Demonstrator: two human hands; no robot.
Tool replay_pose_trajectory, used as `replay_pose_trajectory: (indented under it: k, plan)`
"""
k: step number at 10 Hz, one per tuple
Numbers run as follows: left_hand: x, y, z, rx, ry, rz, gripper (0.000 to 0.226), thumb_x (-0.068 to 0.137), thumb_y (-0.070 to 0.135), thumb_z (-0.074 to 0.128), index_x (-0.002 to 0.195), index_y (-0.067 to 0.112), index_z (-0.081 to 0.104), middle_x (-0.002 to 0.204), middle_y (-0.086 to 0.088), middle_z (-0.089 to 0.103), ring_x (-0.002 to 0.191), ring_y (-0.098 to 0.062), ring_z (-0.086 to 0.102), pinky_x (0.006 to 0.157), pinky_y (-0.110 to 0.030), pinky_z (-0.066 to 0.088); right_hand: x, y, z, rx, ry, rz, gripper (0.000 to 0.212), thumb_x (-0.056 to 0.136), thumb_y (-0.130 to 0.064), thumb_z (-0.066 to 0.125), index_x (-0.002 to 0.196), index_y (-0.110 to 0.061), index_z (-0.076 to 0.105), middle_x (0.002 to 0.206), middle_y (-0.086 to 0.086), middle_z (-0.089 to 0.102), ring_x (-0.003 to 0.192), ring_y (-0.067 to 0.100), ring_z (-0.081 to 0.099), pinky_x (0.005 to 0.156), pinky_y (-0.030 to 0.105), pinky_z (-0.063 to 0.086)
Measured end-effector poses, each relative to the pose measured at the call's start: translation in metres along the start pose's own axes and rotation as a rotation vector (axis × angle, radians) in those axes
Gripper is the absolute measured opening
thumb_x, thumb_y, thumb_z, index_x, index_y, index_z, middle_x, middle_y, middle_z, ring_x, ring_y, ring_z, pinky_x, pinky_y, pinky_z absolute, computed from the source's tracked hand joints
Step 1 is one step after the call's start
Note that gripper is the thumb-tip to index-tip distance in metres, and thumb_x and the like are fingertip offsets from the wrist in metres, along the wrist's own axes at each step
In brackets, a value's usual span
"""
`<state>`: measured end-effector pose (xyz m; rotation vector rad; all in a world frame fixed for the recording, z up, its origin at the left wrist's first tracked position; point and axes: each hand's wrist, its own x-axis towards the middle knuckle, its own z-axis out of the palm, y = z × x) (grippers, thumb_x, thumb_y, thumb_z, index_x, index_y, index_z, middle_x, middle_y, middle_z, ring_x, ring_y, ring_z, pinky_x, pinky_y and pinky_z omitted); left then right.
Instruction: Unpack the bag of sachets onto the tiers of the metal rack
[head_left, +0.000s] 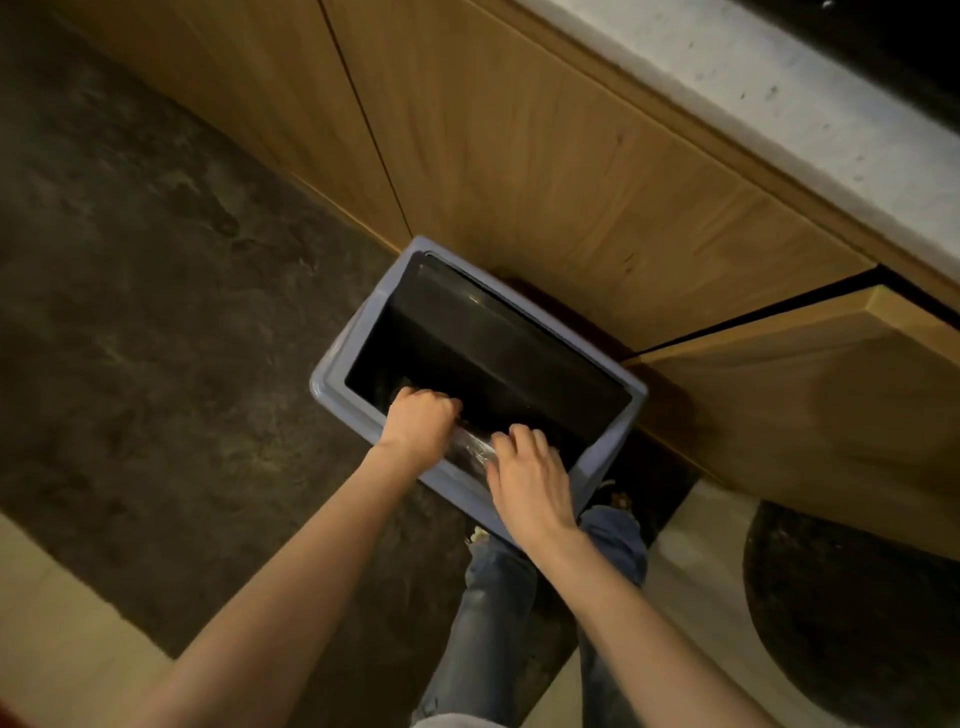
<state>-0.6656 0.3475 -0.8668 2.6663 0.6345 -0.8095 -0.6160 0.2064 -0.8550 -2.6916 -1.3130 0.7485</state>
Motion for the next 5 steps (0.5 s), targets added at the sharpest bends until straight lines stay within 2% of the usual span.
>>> replay_pose_trajectory:
  k: [1,2,3,4,5]
  plan:
    - [-0.006,0.0,-0.003,-0.028,-0.026,0.007,0.028,0.09,0.024,0.045,0.115,0.017,0.056,0.112,-0.004,0.063,0.107,-0.023,0.057,0.094,-0.037,0.036,-0.004,0.002,-0.008,0.157,-0.091,-0.004,0.041,0.092,-0.024,0.048,0.13,-0.007,0.046,0.128,0.012,0.053,0.117,0.026,0.05,0.095,0.037,0.044]
    - [-0.011,0.004,-0.011,-0.07,-0.121,-0.019,0.039,0.087,0.02,0.048,0.126,0.016,0.051,0.128,-0.006,0.054,0.126,-0.023,0.044,0.11,-0.046,0.023,-0.005,0.006,-0.02,0.331,-0.123,0.067,0.045,0.094,-0.02,0.043,0.138,-0.011,0.035,0.139,0.009,0.044,0.126,0.024,0.044,0.102,0.035,0.042]
    - [-0.019,0.008,-0.022,-0.088,-0.136,-0.03,0.052,0.086,0.021,0.051,0.136,0.016,0.039,0.143,-0.006,0.041,0.139,-0.022,0.026,0.114,-0.049,0.01,-0.006,0.008,-0.033,0.459,-0.141,0.121,0.043,0.094,-0.018,0.043,0.137,-0.014,0.037,0.141,0.006,0.042,0.122,0.022,0.05,0.095,0.034,0.048]
    - [-0.031,0.016,-0.043,-0.108,-0.119,-0.026,0.054,0.086,0.021,0.052,0.137,0.016,0.037,0.143,-0.007,0.041,0.135,-0.023,0.033,0.112,-0.047,0.019,-0.008,0.009,-0.055,0.491,-0.172,0.121,0.038,0.094,-0.017,0.043,0.132,-0.014,0.043,0.135,0.006,0.048,0.115,0.022,0.054,0.089,0.031,0.048]
    - [-0.038,0.029,-0.065,-0.197,-0.099,-0.005,0.053,0.086,0.021,0.05,0.137,0.017,0.037,0.134,-0.009,0.05,0.118,-0.025,0.051,0.098,-0.038,0.041,-0.01,0.013,-0.075,0.551,-0.206,0.114,0.042,0.092,-0.017,0.046,0.134,-0.015,0.041,0.133,0.007,0.051,0.117,0.021,0.053,0.093,0.032,0.046]
